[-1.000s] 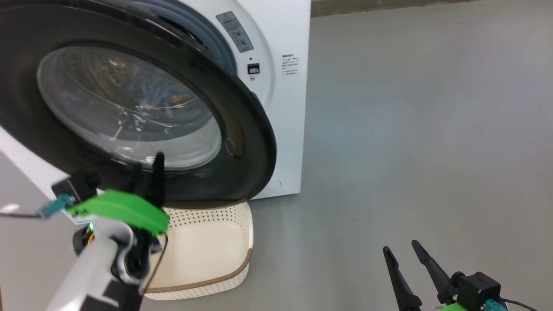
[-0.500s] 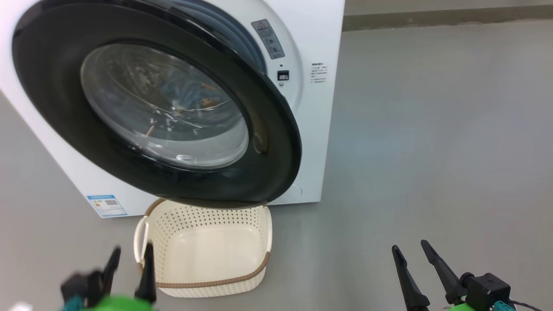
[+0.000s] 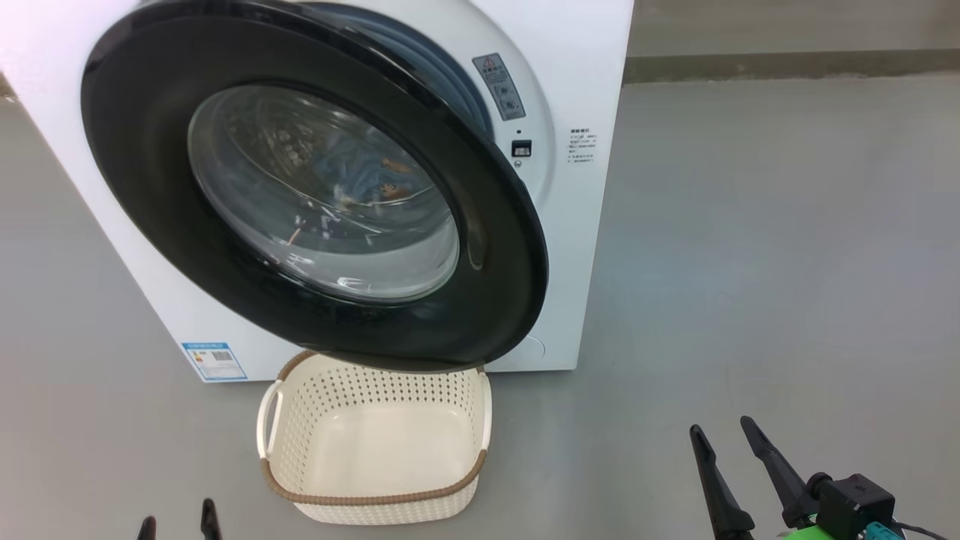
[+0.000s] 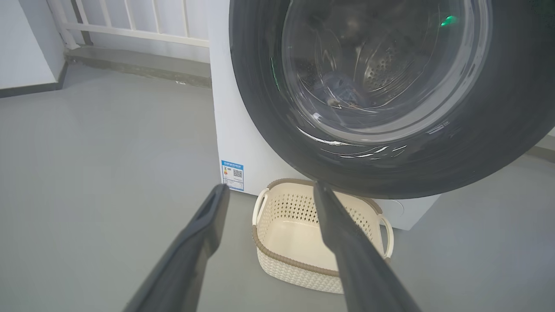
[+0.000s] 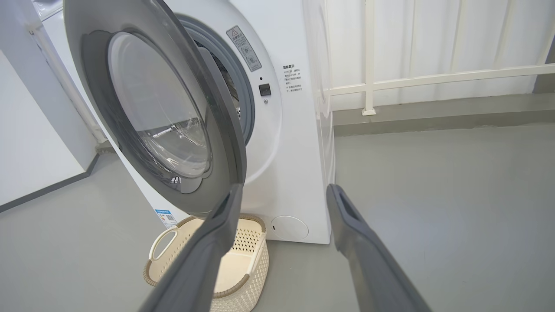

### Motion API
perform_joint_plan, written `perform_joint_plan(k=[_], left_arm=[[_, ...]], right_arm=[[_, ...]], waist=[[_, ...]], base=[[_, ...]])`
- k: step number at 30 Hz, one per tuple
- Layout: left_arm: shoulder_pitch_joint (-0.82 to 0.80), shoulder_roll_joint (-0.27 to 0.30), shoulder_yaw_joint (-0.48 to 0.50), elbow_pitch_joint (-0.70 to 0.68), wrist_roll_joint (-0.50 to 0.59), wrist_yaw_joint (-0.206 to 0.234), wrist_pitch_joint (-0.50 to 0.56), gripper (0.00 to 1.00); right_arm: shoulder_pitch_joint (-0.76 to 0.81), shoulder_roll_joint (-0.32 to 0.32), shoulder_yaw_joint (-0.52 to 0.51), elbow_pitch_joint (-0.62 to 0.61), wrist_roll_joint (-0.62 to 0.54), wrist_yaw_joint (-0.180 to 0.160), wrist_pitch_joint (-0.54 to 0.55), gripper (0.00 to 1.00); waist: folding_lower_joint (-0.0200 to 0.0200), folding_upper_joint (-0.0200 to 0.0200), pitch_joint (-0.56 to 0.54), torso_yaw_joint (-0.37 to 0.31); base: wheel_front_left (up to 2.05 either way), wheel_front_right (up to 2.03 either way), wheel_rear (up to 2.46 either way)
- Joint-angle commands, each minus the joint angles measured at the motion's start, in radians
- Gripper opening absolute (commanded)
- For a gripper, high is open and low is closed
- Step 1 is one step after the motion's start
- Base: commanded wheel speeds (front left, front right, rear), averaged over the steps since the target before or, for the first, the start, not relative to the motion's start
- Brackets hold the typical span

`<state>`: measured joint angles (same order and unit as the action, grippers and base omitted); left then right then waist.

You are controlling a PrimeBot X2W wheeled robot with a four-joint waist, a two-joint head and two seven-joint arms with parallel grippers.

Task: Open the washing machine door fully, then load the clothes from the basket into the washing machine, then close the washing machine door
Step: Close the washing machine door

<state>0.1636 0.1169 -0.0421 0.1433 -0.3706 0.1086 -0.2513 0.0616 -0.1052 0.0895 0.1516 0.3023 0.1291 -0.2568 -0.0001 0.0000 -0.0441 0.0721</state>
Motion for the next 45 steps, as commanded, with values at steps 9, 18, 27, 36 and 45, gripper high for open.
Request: perform_joint_plan(k=[9,18,27,36,45], left_arm=[[-0.008,-0.037,0.091,-0.021,0.065,-0.055,-0.010,1.00],[-0.013,-0.059,0.120,-0.014,0.101,-0.097,-0.010,1.00],[-0.012,-0.065,0.120,-0.011,0.112,-0.111,-0.010,1.00],[-0.023,-0.066,0.070,-0.006,0.086,-0.107,-0.010,1.00],[-0.039,-0.067,-0.005,-0.004,0.057,-0.101,-0.010,1.00]], right_arm=[[-0.009,-0.016,0.022,-0.012,-0.001,0.002,-0.005,1.00],[-0.008,-0.013,0.011,0.012,-0.002,0.002,-0.005,0.00],[-0.057,0.001,-0.011,0.013,0.015,0.002,-0.005,0.00],[-0.326,0.008,-0.023,-0.141,0.046,0.002,-0.005,0.00],[-0.516,-0.008,0.241,-0.169,0.084,0.002,-0.005,0.00]], waist=[[0.0001,0.0000,-0.016,0.004],[0.0001,0.0000,-0.017,-0.001],[0.0001,0.0000,-0.010,-0.005],[0.0001,0.0000,0.006,0.004],[0.0001,0.0000,0.042,0.066]], base=[[0.00,0.00,0.00],[0.00,0.00,0.00],[0.00,0.00,0.00],[0.00,0.00,0.00],[0.00,0.00,0.00]])
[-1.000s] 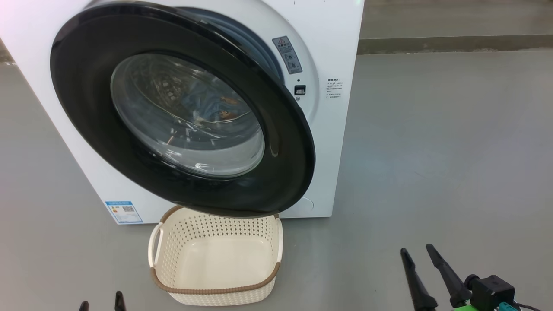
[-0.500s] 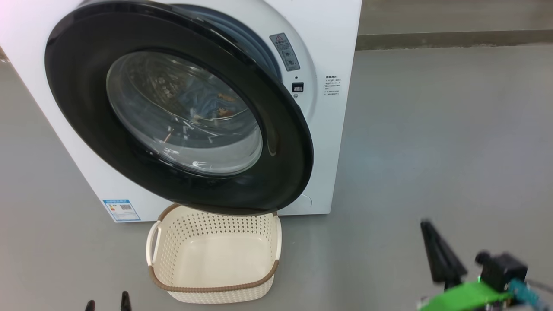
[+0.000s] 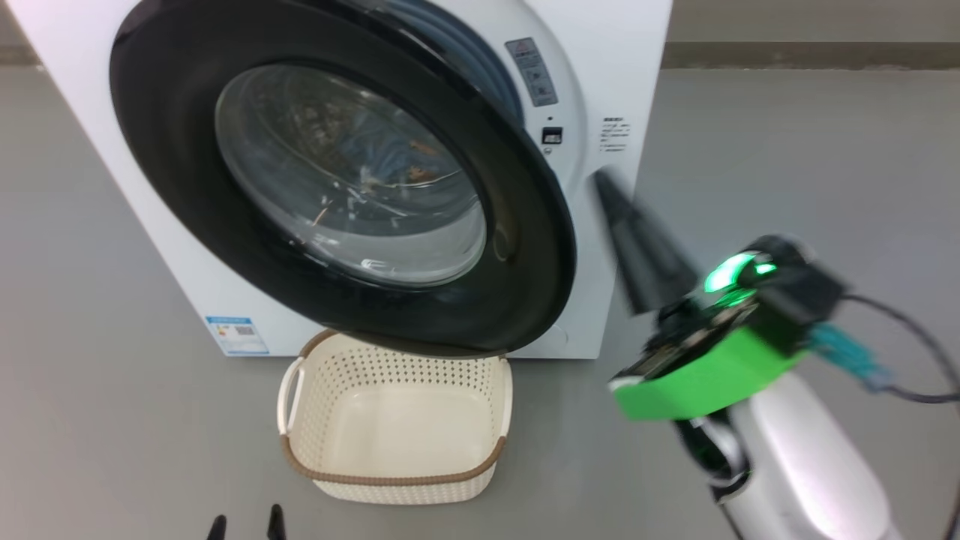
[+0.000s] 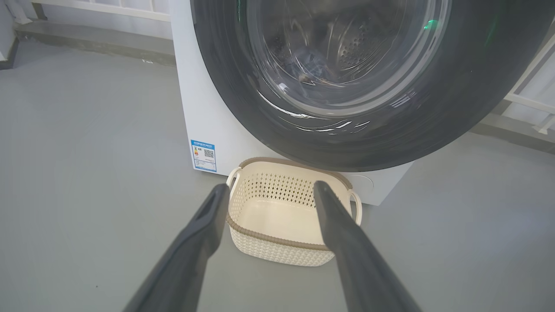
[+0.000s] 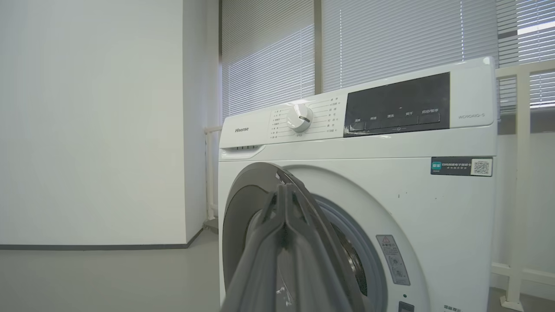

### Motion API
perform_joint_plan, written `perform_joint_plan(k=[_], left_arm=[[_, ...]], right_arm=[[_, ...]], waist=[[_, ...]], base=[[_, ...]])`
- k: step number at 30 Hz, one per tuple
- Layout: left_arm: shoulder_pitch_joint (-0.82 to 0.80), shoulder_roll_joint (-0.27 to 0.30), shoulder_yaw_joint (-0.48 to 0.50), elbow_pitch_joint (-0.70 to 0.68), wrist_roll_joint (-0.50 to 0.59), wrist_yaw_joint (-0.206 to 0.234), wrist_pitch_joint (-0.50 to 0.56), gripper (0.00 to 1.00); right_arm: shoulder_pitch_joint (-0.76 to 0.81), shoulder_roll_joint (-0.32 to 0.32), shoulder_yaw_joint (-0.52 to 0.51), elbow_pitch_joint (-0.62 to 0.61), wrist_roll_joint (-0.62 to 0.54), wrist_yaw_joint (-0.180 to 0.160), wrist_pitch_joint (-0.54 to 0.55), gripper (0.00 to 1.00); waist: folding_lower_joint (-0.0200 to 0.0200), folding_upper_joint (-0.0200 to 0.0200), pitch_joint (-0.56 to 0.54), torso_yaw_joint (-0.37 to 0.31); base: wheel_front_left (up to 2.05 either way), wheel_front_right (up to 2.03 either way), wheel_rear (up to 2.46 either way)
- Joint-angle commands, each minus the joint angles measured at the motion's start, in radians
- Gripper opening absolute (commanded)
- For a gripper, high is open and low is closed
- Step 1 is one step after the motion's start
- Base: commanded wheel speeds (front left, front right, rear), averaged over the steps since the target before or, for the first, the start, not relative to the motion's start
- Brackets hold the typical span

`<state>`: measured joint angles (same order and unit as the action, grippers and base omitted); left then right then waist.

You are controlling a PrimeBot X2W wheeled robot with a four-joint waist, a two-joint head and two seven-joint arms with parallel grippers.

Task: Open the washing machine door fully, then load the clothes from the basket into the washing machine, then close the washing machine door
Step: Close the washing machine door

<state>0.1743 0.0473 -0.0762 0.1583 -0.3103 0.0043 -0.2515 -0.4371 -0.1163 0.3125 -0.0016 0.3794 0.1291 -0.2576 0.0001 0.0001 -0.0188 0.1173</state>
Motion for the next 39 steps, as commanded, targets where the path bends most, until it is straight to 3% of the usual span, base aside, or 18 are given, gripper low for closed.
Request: perform_joint_plan(k=[1,7,15,23,39], left_arm=[[-0.053,0.003,0.018,-0.019,-0.007,0.004,-0.010,1.00],[-0.091,0.003,-0.041,-0.028,-0.039,0.016,-0.010,1.00],[-0.144,0.003,-0.088,-0.025,-0.088,0.026,-0.010,1.00],[-0.168,0.003,-0.098,-0.019,-0.099,0.030,-0.010,1.00],[-0.175,0.003,-0.114,-0.029,-0.122,0.037,-0.010,1.00]], right_arm=[[-0.028,-0.007,0.065,0.011,0.010,0.002,-0.004,0.00],[-0.060,-0.041,0.195,0.193,0.051,0.002,-0.004,0.00],[-0.116,-0.059,0.168,0.319,0.077,0.002,-0.004,0.00],[-0.140,-0.079,0.145,0.349,0.073,0.002,-0.004,0.00],[-0.192,-0.128,0.081,0.351,0.056,0.002,-0.004,0.00]], waist=[[-0.0001,-0.0001,0.022,0.033],[-0.0001,-0.0001,0.093,0.109],[-0.0001,-0.0001,0.183,0.199],[-0.0001,-0.0001,0.209,0.237],[-0.0001,-0.0001,0.253,0.228]], base=[[0.00,0.00,0.00],[0.00,0.00,0.00],[0.00,0.00,0.00],[0.00,0.00,0.00],[0.00,0.00,0.00]])
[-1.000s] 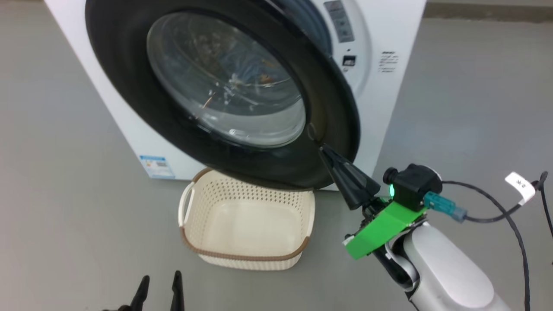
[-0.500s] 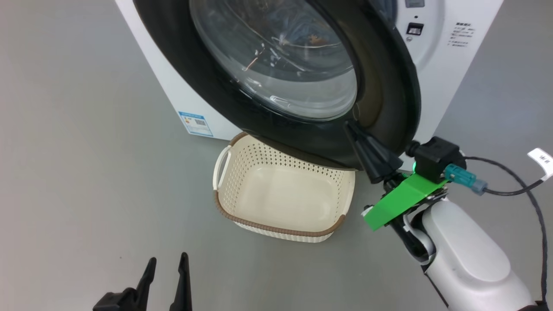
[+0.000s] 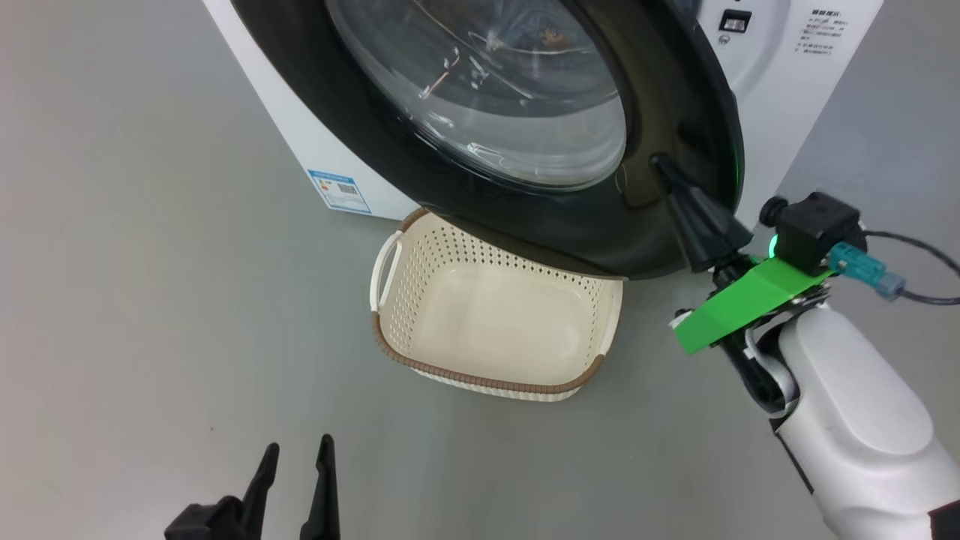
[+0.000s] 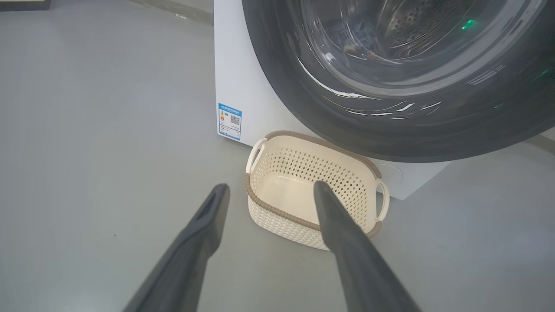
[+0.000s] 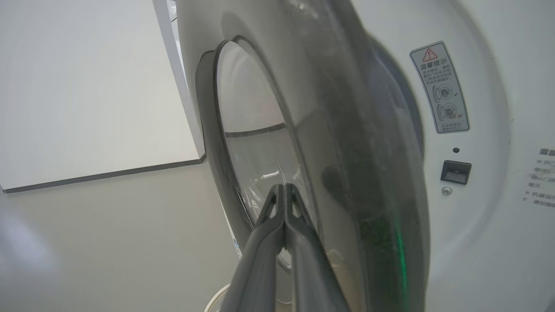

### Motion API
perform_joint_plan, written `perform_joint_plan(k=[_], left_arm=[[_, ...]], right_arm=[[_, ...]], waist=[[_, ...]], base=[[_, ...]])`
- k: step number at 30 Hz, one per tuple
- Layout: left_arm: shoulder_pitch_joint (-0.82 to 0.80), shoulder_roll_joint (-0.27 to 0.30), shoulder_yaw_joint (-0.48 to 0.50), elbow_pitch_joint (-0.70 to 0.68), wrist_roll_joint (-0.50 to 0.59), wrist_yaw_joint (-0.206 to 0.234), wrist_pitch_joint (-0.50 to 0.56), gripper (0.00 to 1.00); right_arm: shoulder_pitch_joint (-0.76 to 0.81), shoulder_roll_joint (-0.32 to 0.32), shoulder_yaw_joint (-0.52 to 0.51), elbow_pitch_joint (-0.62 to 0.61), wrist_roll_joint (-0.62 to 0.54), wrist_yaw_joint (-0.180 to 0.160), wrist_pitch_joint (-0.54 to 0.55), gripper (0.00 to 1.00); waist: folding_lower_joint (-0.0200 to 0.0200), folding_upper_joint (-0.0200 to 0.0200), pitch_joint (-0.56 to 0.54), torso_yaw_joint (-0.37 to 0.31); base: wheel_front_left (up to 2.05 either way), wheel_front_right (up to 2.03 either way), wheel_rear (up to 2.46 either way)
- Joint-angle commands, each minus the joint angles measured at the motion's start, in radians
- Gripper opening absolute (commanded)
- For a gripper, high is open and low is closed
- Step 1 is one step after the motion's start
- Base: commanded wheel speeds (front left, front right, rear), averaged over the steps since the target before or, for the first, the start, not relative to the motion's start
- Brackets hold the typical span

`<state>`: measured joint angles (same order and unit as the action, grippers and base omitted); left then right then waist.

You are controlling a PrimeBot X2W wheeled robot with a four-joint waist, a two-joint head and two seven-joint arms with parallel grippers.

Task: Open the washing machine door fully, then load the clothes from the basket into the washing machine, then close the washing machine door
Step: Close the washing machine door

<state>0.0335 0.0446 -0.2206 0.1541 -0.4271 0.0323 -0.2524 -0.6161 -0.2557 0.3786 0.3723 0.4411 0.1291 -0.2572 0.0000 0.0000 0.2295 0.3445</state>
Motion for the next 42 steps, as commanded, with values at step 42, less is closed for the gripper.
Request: perform_joint_plan(k=[42], left_arm=[[-0.154,0.006,-0.048,-0.016,0.007,-0.041,-0.009,1.00]], right_arm=[[-0.327,-0.142,-0.091,0.010,-0.084,0.002,-0.005,0.00]], waist=[[0.0000,0.0000,0.218,0.057]], base=[[0.00,0.00,0.00]])
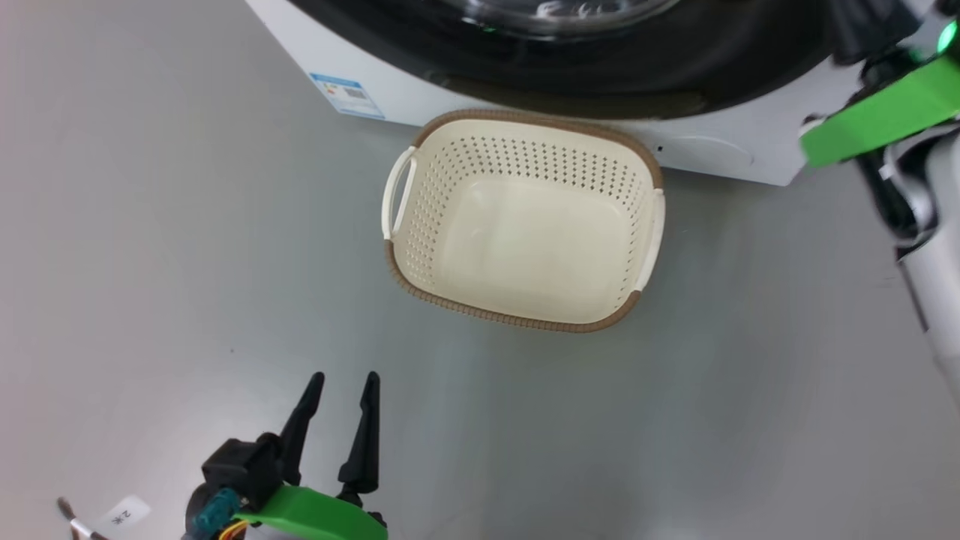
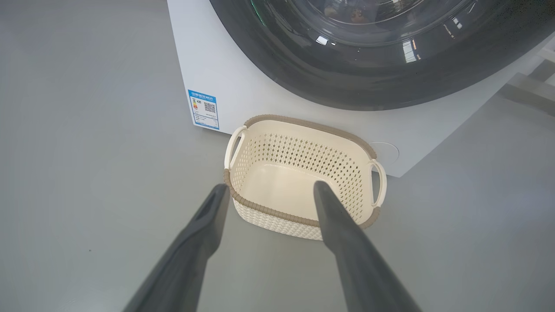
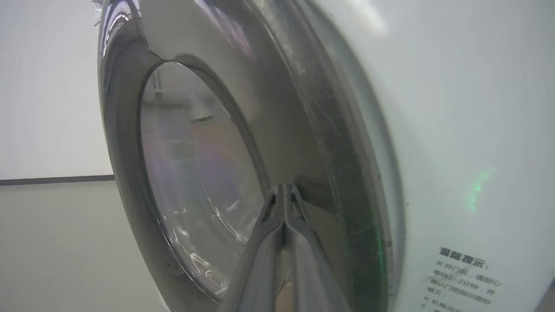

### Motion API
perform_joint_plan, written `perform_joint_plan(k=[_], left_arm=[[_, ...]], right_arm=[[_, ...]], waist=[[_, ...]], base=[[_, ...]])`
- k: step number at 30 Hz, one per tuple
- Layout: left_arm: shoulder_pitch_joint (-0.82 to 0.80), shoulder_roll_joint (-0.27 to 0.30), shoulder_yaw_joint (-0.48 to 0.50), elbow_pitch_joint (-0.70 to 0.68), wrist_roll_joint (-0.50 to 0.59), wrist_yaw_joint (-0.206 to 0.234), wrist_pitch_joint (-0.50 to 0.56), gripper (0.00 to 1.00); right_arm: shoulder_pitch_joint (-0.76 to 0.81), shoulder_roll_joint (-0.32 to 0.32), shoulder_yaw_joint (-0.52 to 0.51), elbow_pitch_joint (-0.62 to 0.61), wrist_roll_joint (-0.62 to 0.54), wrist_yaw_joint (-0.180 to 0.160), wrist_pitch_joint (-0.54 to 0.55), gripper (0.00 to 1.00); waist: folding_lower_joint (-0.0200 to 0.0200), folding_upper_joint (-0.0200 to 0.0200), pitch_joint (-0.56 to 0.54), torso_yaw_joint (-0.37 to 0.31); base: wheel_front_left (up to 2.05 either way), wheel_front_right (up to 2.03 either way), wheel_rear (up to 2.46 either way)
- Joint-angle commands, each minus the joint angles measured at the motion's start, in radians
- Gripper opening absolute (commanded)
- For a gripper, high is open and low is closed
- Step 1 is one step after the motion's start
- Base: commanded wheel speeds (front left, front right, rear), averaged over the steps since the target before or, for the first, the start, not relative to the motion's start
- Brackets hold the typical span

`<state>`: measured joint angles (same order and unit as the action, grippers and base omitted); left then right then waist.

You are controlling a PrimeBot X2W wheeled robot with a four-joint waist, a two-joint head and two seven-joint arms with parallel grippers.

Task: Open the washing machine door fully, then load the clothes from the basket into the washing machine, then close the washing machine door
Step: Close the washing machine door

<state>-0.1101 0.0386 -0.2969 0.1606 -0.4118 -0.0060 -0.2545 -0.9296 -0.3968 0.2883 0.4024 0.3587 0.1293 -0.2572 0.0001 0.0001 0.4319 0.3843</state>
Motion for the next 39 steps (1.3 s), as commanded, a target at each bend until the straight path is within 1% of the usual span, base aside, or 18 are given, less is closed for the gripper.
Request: perform_joint_plan(k=[1,3,8,13,18,22,23,25,26,27,29,30,31,32,39], left_arm=[[-0.011,0.012,0.023,-0.024,-0.011,-0.003,-0.007,1.00],[-0.012,0.012,0.011,-0.024,-0.015,-0.005,-0.007,1.00],[-0.014,0.012,0.001,-0.022,-0.021,-0.009,-0.007,1.00],[-0.007,0.012,0.001,-0.022,-0.031,-0.009,-0.007,1.00],[0.001,0.012,0.017,-0.026,-0.033,-0.016,-0.007,1.00],[0.014,0.012,0.047,-0.023,-0.024,-0.017,-0.007,1.00],[0.019,0.012,0.058,-0.022,-0.019,-0.014,-0.007,1.00],[0.030,0.012,0.081,-0.015,-0.001,-0.011,-0.007,1.00],[0.037,0.012,0.091,-0.012,0.003,-0.014,-0.007,1.00],[0.044,0.012,0.101,-0.008,0.012,-0.016,-0.007,1.00],[0.061,0.012,0.122,-0.002,0.029,-0.016,-0.007,1.00],[0.068,0.012,0.133,-0.004,0.035,-0.017,-0.007,1.00],[0.076,0.012,0.145,-0.008,0.043,-0.017,-0.007,1.00],[0.085,0.012,0.157,-0.011,0.049,-0.017,-0.007,1.00],[0.166,0.012,0.209,-0.028,0.075,-0.008,-0.007,1.00]], right_arm=[[-0.026,-0.007,-0.010,-0.016,-0.013,0.001,-0.005,0.00],[-0.053,-0.019,-0.025,-0.005,-0.038,0.001,-0.005,0.00],[-0.093,-0.024,-0.054,0.026,-0.080,0.001,-0.005,0.00],[-0.075,-0.015,-0.068,0.030,-0.088,0.001,-0.005,0.00],[0.006,0.016,-0.059,-0.034,-0.078,0.001,-0.005,0.00],[0.121,0.041,-0.057,-0.118,-0.071,0.001,-0.005,0.00],[0.153,0.049,-0.061,-0.139,-0.067,0.001,-0.005,0.02],[0.218,0.060,-0.062,-0.174,-0.061,0.001,-0.005,0.15],[0.251,0.065,-0.061,-0.188,-0.060,0.001,-0.005,0.26],[0.283,0.069,-0.060,-0.198,-0.061,0.001,-0.005,0.35],[0.347,0.081,-0.064,-0.219,-0.060,0.001,-0.005,0.50],[0.378,0.089,-0.070,-0.230,-0.060,0.001,-0.005,0.71],[0.408,0.097,-0.077,-0.240,-0.061,0.001,-0.005,0.89],[0.437,0.105,-0.082,-0.251,-0.061,0.001,-0.005,1.00],[0.648,0.163,-0.118,-0.294,-0.072,0.001,-0.005,1.00]], waist=[[-0.0001,-0.0001,0.019,0.021],[-0.0001,-0.0001,0.026,0.031],[-0.0001,-0.0001,0.025,0.044],[-0.0001,-0.0001,-0.001,0.041],[-0.0001,-0.0001,-0.043,0.012],[-0.0001,-0.0001,-0.093,-0.030],[-0.0001,-0.0001,-0.108,-0.043],[-0.0001,-0.0001,-0.139,-0.072],[-0.0001,-0.0001,-0.156,-0.087],[-0.0001,-0.0001,-0.172,-0.102],[-0.0001,-0.0001,-0.203,-0.134],[-0.0001,-0.0001,-0.218,-0.150],[-0.0001,-0.0001,-0.233,-0.166],[-0.0001,-0.0001,-0.247,-0.182],[-0.0001,-0.0001,-0.351,-0.282]], base=[[0.00,0.00,0.00],[0.00,0.00,0.00],[0.00,0.00,0.00],[0.00,0.00,0.00],[0.00,0.00,0.00],[0.00,0.00,0.00],[0.00,0.00,0.00],[0.00,0.00,0.00],[0.00,0.00,0.00],[0.00,0.00,0.00],[0.00,0.00,0.00],[0.00,0.00,0.00],[0.00,0.00,0.00],[0.00,0.00,0.00],[0.00,0.00,0.00]])
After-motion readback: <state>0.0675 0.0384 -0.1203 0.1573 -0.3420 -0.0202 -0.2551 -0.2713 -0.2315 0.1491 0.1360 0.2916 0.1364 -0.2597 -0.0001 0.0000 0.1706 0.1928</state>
